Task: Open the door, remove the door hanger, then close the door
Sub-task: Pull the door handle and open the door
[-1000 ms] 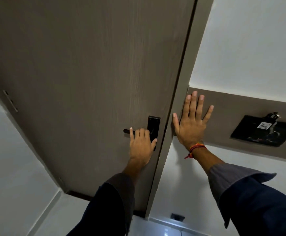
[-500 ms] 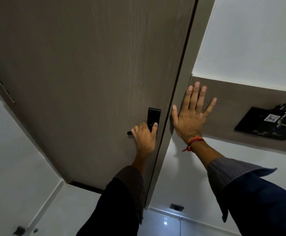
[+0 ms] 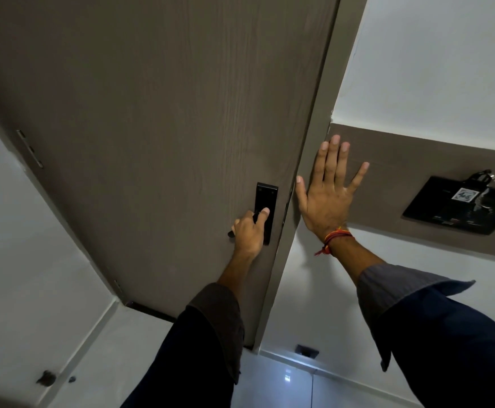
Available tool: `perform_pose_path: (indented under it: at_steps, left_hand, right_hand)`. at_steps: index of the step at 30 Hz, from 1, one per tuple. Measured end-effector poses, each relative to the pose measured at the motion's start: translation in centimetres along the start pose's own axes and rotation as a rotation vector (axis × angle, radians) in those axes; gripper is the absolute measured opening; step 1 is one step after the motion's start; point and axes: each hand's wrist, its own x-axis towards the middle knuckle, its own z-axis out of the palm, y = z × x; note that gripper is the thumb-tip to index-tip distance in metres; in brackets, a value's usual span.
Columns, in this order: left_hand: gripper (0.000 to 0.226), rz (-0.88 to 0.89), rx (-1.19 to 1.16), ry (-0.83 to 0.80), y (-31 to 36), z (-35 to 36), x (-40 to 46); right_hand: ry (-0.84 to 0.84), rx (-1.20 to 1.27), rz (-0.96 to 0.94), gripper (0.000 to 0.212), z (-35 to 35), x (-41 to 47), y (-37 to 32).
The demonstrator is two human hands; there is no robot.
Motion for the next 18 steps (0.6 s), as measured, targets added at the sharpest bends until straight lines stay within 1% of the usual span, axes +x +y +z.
perform_pose_path:
  at_steps: [2, 5, 6, 9, 11, 13, 16, 18]
  left_hand:
    - [0.057, 0.092, 0.204, 0.0, 0.1, -0.7, -0.6]
    - [0.055, 0.315, 0.745, 0.026, 0.8, -2.5, -1.4]
    - [0.056, 0.362, 0.882, 0.037, 1.2, -3.0, -2.0]
    - [0.054, 0.381, 1.158, 0.06, 2.5, -3.1, -3.9]
    - [0.045, 0.358, 1.246, 0.038, 3.0, -3.0, -5.3]
    - [0.041, 0.293, 1.256, 0.02, 3.2, -3.2, -6.3]
    - [0.048, 0.176, 1.223, 0.051, 3.6, -3.3, -7.6]
    - [0.054, 0.139, 1.24, 0.084, 3.4, -3.3, -8.6]
  right_hand:
    - [-0.013, 0.009, -0.012, 0.088, -0.4, 0.0, 0.1]
    - [-0.048, 0.025, -0.02, 0.085, -1.2, 0.0, 0.1]
    - [-0.065, 0.035, -0.012, 0.085, -1.7, 0.1, 0.1]
    - [-0.107, 0.078, 0.024, 0.084, -2.6, 0.1, 0.0]
    - [-0.132, 0.122, 0.011, 0.084, -3.3, -0.1, 0.1]
    - [-0.153, 0.161, -0.013, 0.084, -4.0, -0.5, 0.2]
    - [-0.209, 0.21, -0.037, 0.079, -4.8, -0.8, 0.6]
    - [-0.244, 0.241, -0.043, 0.078, -5.3, -1.0, 0.8]
